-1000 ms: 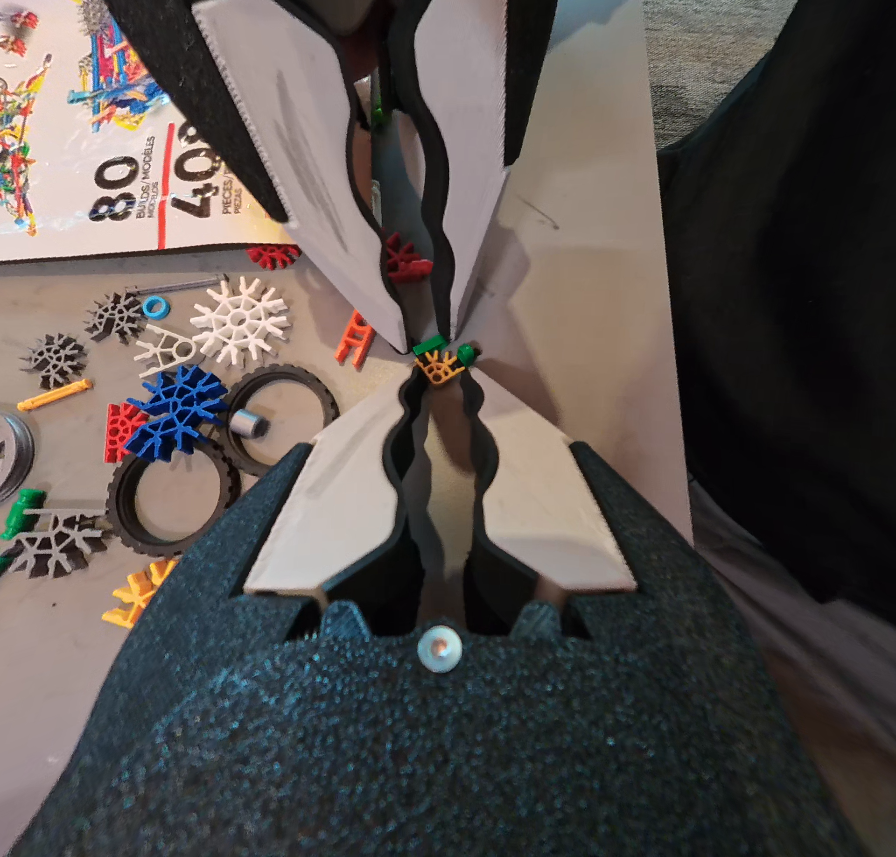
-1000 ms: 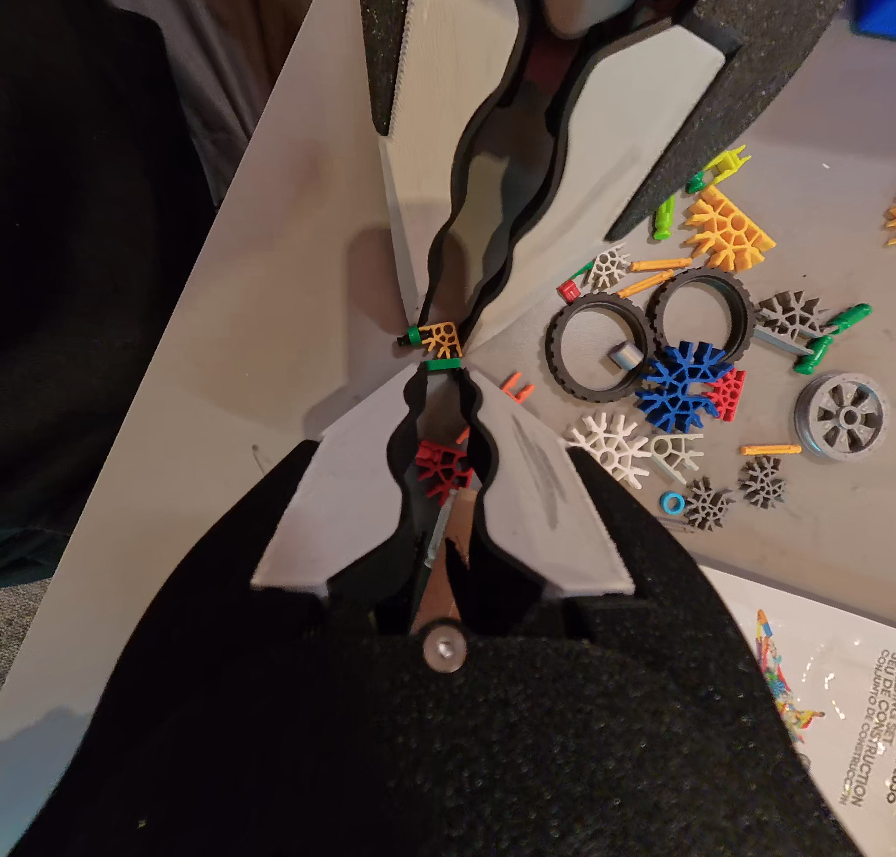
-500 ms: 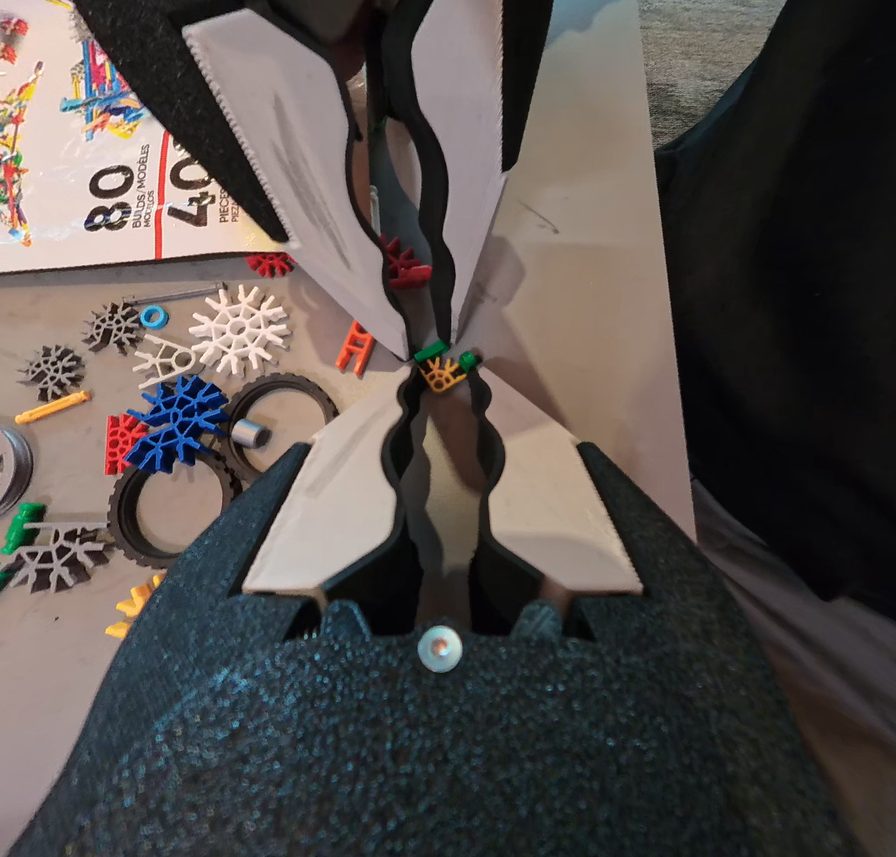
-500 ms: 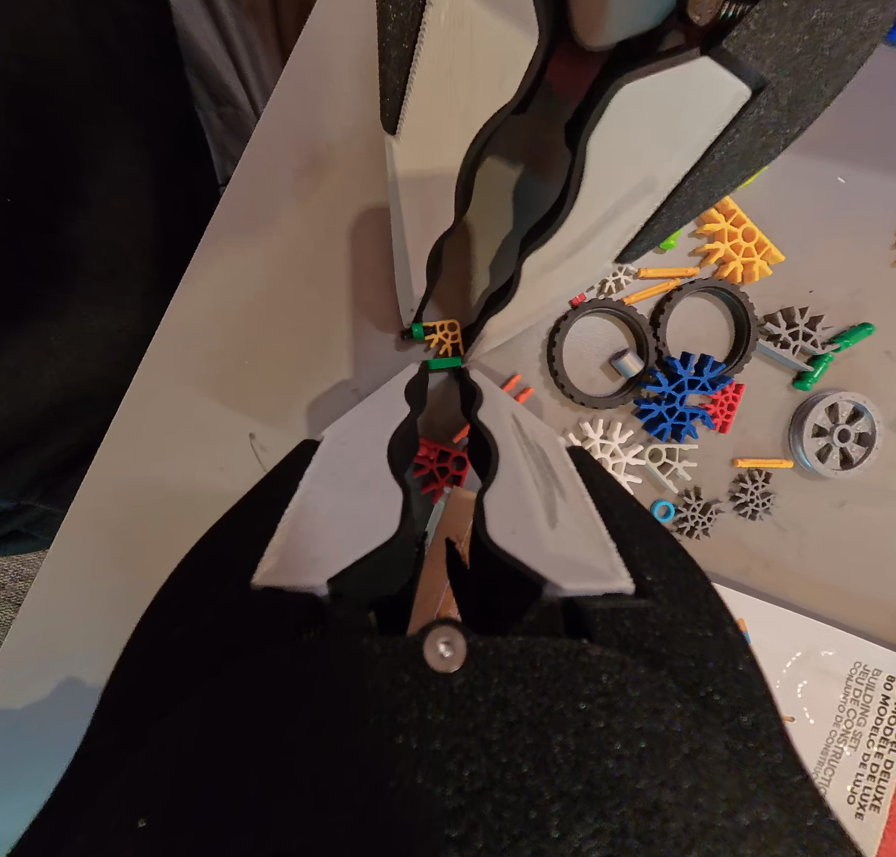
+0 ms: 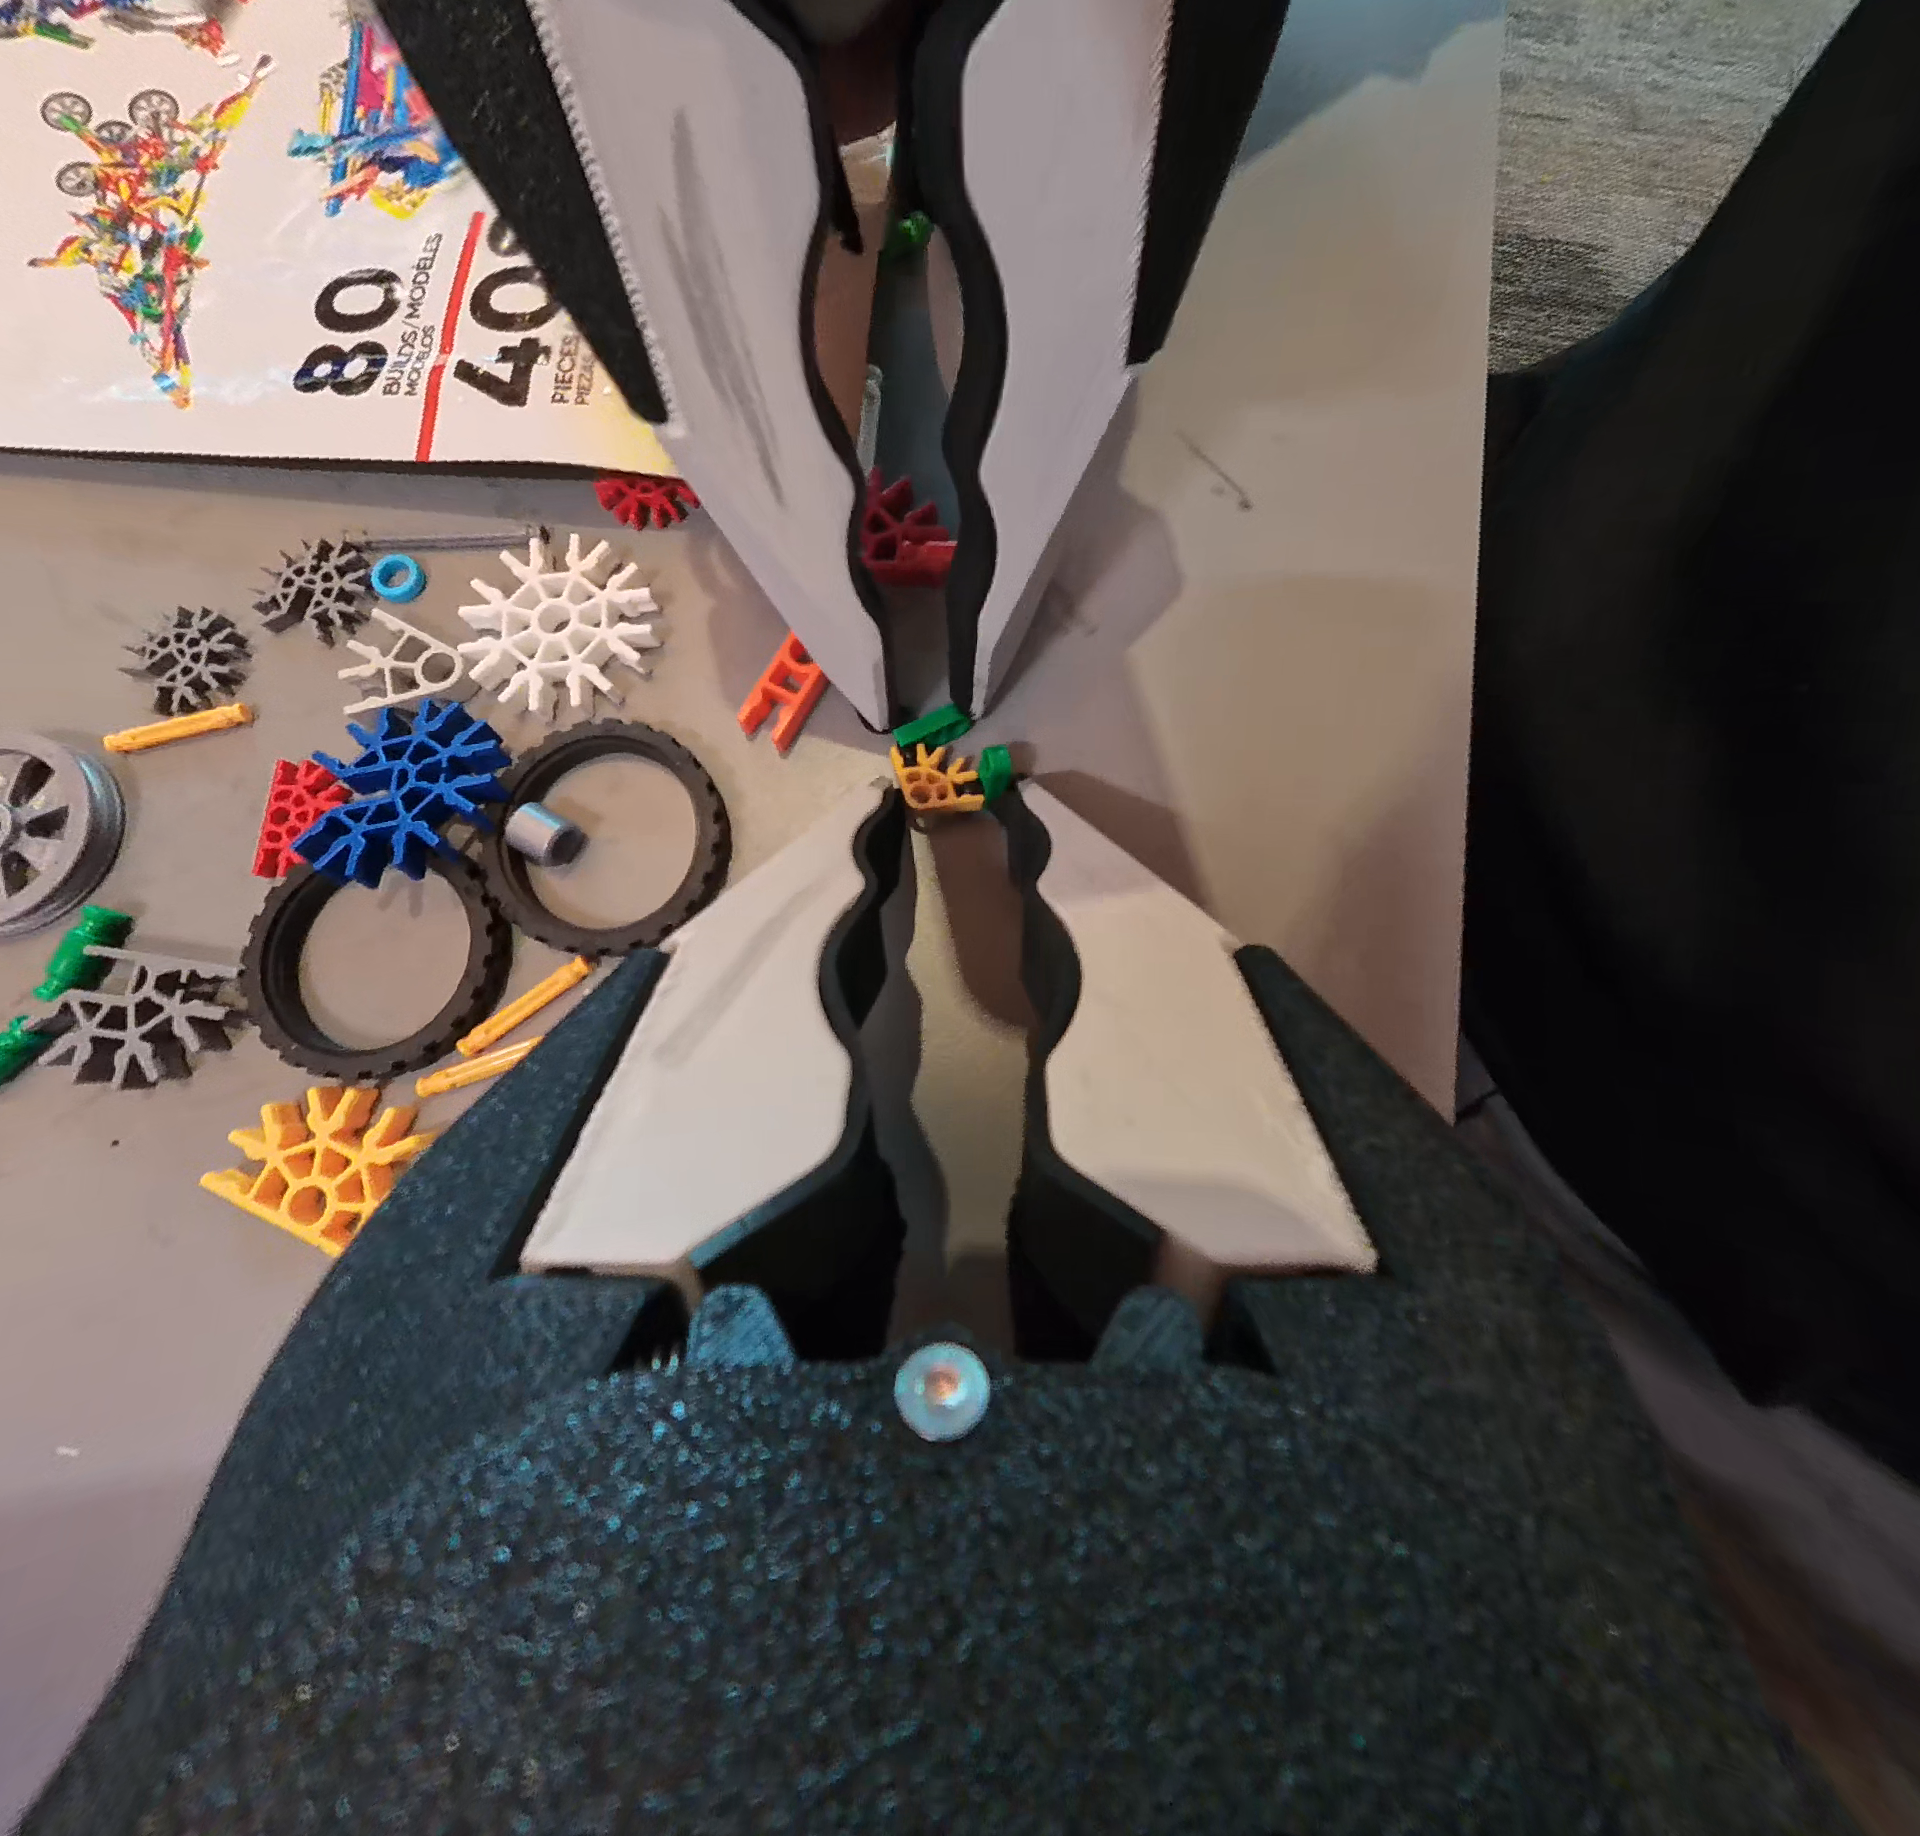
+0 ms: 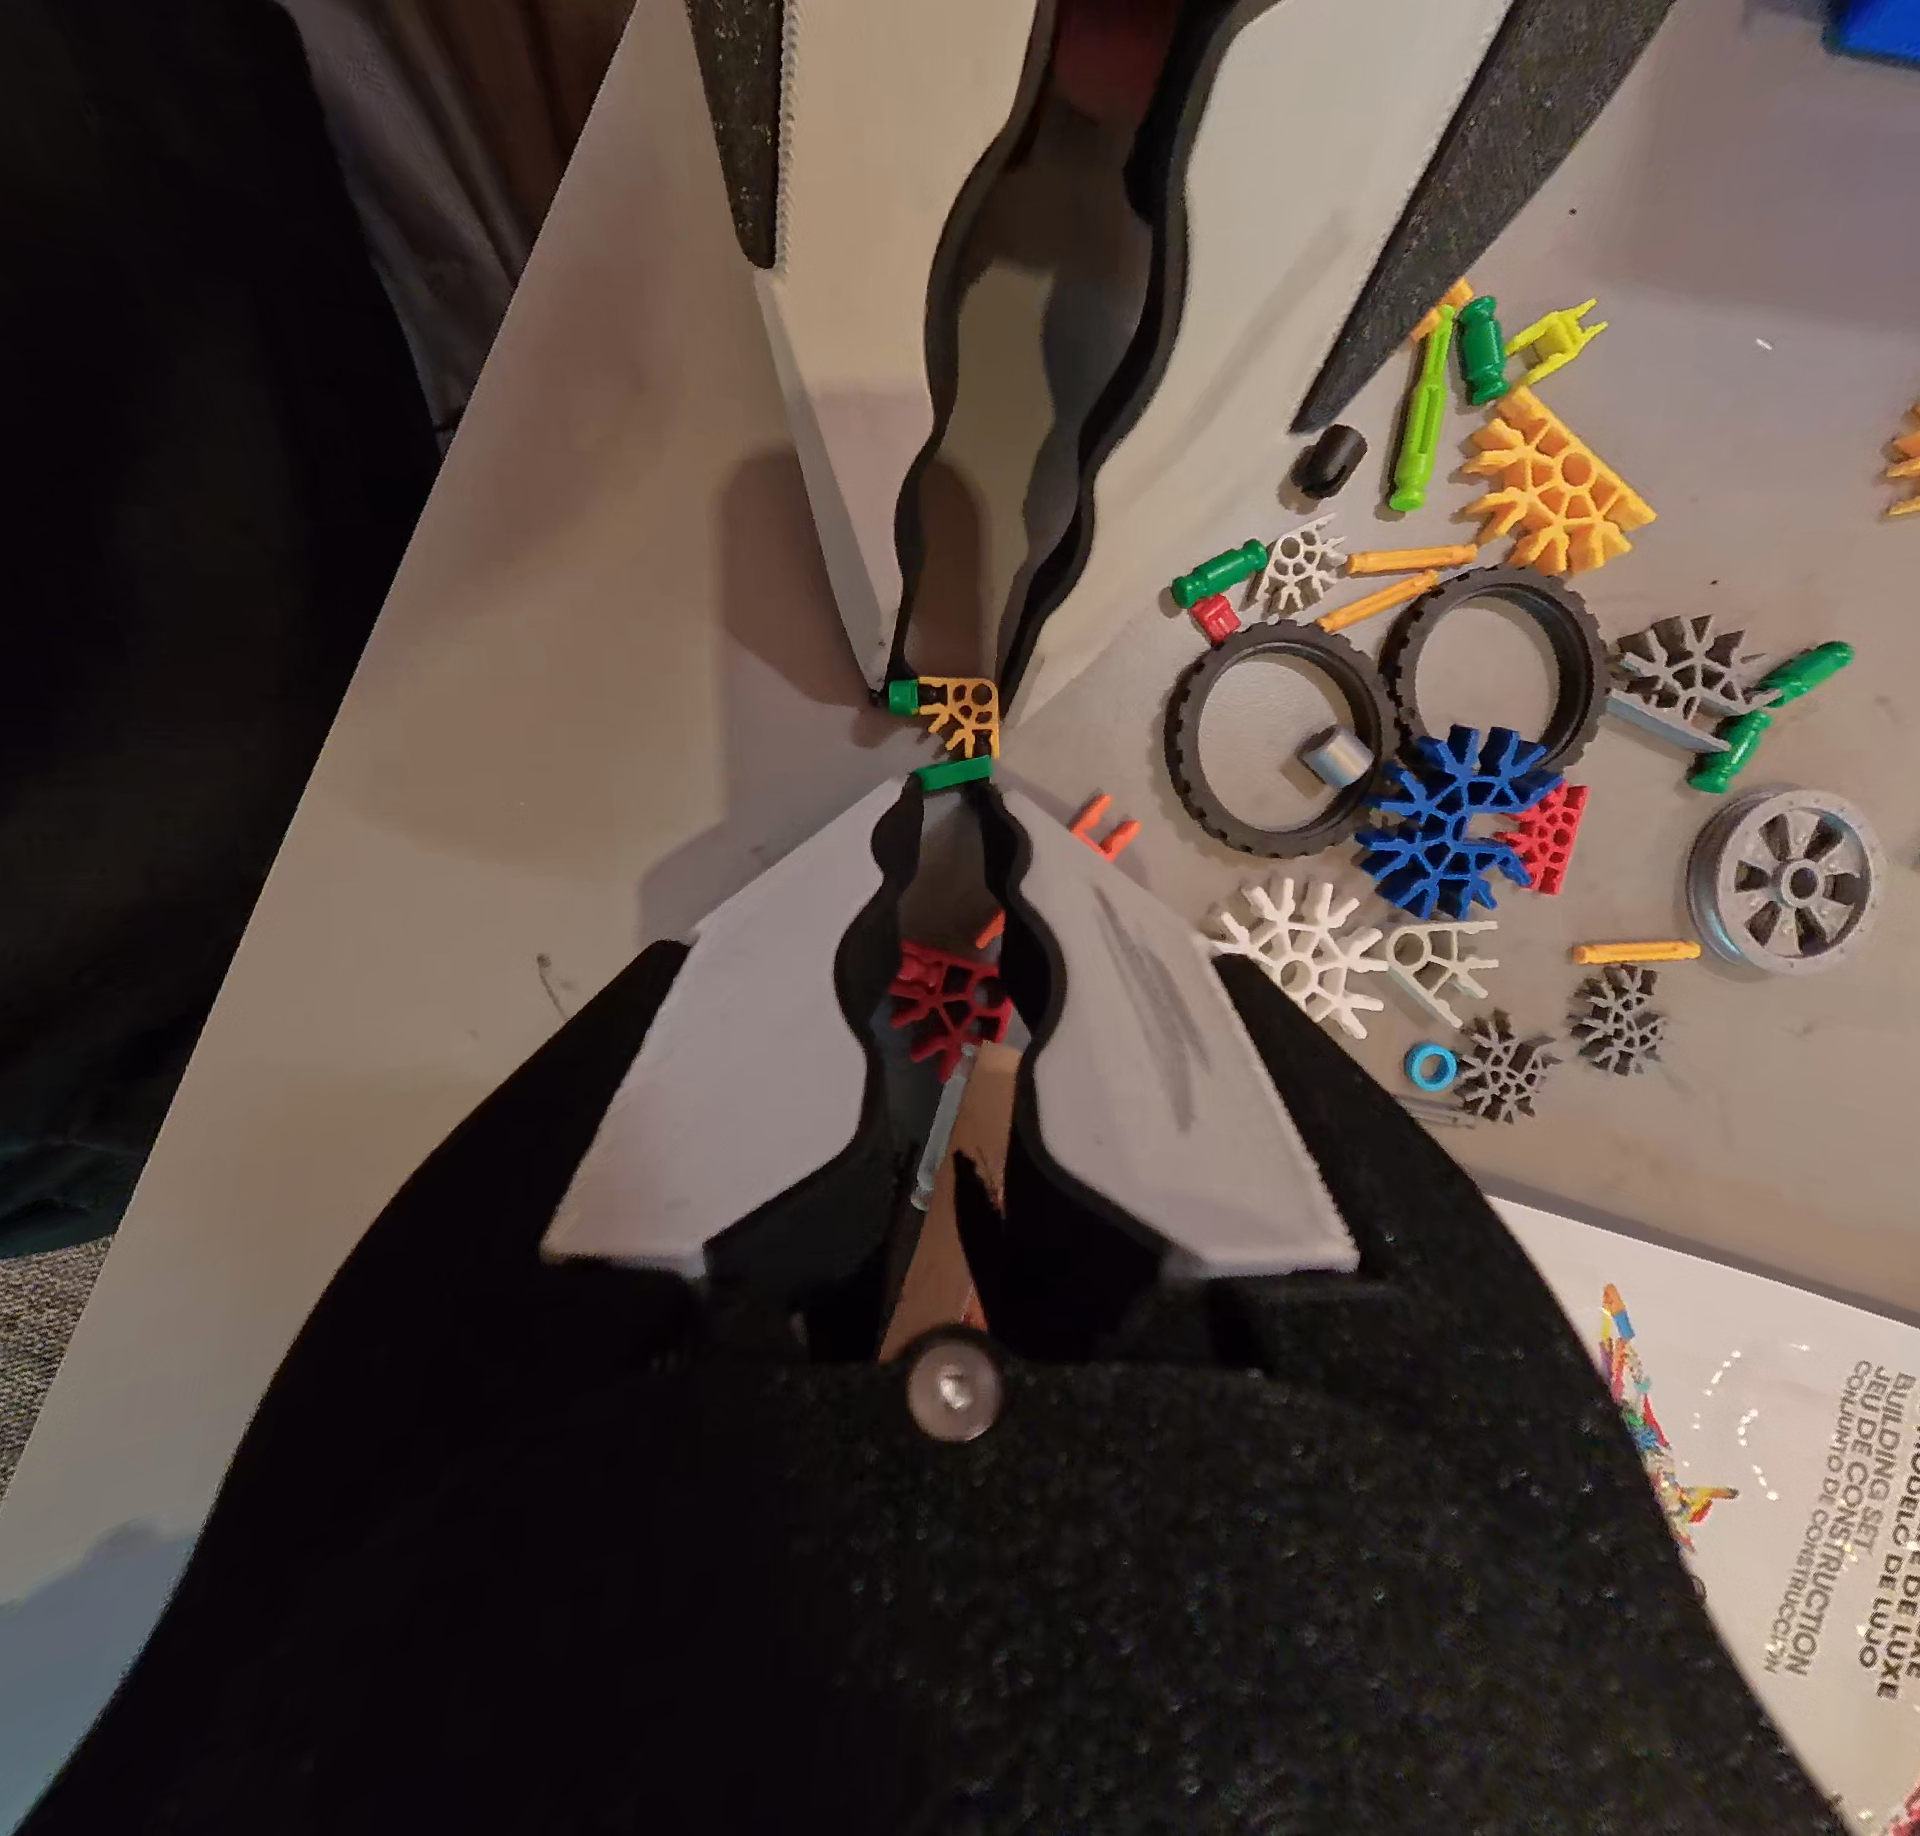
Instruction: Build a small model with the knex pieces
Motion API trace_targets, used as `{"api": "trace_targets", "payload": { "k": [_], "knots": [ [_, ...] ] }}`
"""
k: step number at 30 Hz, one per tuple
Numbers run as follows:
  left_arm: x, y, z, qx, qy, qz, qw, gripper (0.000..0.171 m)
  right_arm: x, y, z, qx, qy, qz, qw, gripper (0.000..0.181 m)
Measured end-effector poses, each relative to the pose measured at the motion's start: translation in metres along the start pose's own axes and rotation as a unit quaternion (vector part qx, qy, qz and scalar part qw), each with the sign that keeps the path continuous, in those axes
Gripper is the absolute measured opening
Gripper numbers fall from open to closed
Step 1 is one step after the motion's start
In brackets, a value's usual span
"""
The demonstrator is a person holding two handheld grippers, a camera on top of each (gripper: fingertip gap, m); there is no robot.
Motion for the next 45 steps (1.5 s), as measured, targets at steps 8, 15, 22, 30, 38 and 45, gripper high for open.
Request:
{"api": "trace_targets", "payload": {
  "k": [8, 15, 22, 30, 38, 45],
  "knots": [
    [0.002, 0.0, -0.001, 0.007, -0.003, 0.008, 1.0, 0.017, 0.001, 0.0, -0.002, -0.008, -0.006, -0.001, 1.0, 0.009],
    [0.003, -0.001, -0.002, 0.012, -0.003, 0.021, 1.0, 0.017, 0.001, 0.0, -0.003, -0.01, -0.007, 0.001, 1.0, 0.009],
    [0.003, -0.002, -0.002, 0.013, -0.003, 0.032, 0.999, 0.017, 0.001, 0.002, -0.002, -0.016, -0.001, -0.01, 1.0, 0.008],
    [0.003, -0.005, -0.002, 0.012, -0.003, 0.039, 0.999, 0.016, 0.002, 0.004, -0.003, -0.031, -0.008, -0.024, 0.999, 0.007],
    [0.0, -0.003, -0.001, -0.004, 0.001, 0.027, 1.0, 0.019, -0.002, 0.001, -0.001, 0.012, 0.006, -0.013, 1.0, 0.009],
    [-0.003, 0.008, 0.0, -0.015, 0.018, -0.006, 1.0, 0.024, -0.011, -0.004, 0.004, 0.051, 0.024, 0.008, 0.998, 0.001]
  ]
}}
Point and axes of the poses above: each gripper's, where its closed fingertips meet, x out along the fingers, z out of its underside, y = z × x across the jaws, the point moved 8 cm from there along -x, back along the fingers, and after that the axes turned 10 degrees about z, right-handed, at the moved point
